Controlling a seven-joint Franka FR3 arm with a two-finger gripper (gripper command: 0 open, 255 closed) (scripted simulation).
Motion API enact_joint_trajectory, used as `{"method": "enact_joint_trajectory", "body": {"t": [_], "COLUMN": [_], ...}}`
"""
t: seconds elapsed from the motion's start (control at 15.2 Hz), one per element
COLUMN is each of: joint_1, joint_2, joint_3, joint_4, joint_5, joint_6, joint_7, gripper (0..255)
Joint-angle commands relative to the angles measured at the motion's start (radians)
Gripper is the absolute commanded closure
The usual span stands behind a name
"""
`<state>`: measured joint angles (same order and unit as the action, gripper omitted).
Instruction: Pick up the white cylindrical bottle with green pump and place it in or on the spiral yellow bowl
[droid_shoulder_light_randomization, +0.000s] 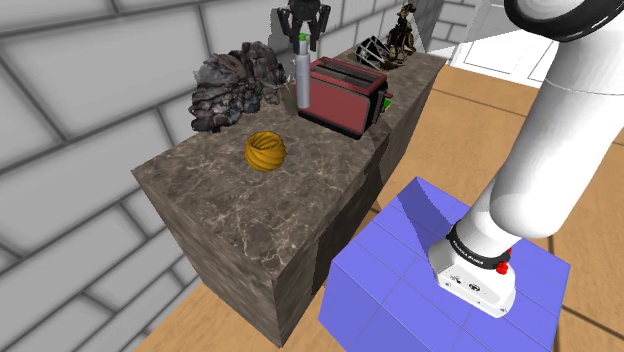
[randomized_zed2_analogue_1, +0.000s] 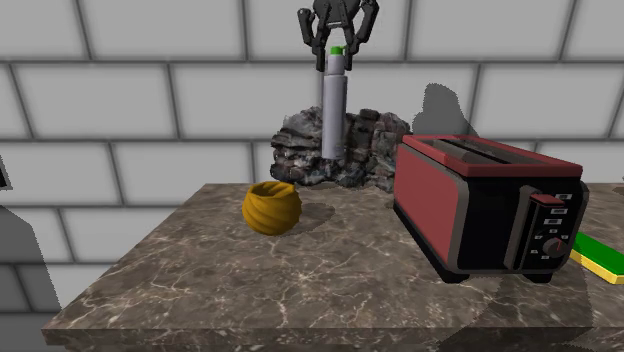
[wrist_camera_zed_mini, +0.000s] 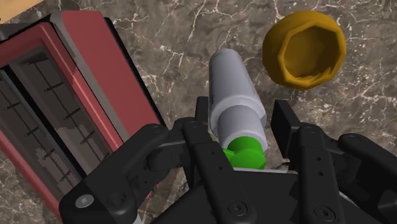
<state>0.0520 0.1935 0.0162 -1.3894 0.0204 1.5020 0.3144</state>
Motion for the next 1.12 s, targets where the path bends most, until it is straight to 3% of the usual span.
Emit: {"method": "enact_joint_trajectory", "body": {"t": [0.0, 0.4, 0.66, 1.06], "joint_1": [0.026, 0.111, 0.179, 0.165], "joint_2": [0.028, 0.161, 0.332, 0.218], "joint_3": [0.017, 0.060, 0.079, 0.079], "joint_4": [0.070, 0.345, 0.670, 0.397], "joint_5": [-0.001, -0.010, -0.026, -0.016], "joint_6": [-0.041, -0.180, -0.332, -0.172], "joint_7": [0.045, 0.170, 0.245, 0.239], "gripper": [255, 255, 255, 255]}}
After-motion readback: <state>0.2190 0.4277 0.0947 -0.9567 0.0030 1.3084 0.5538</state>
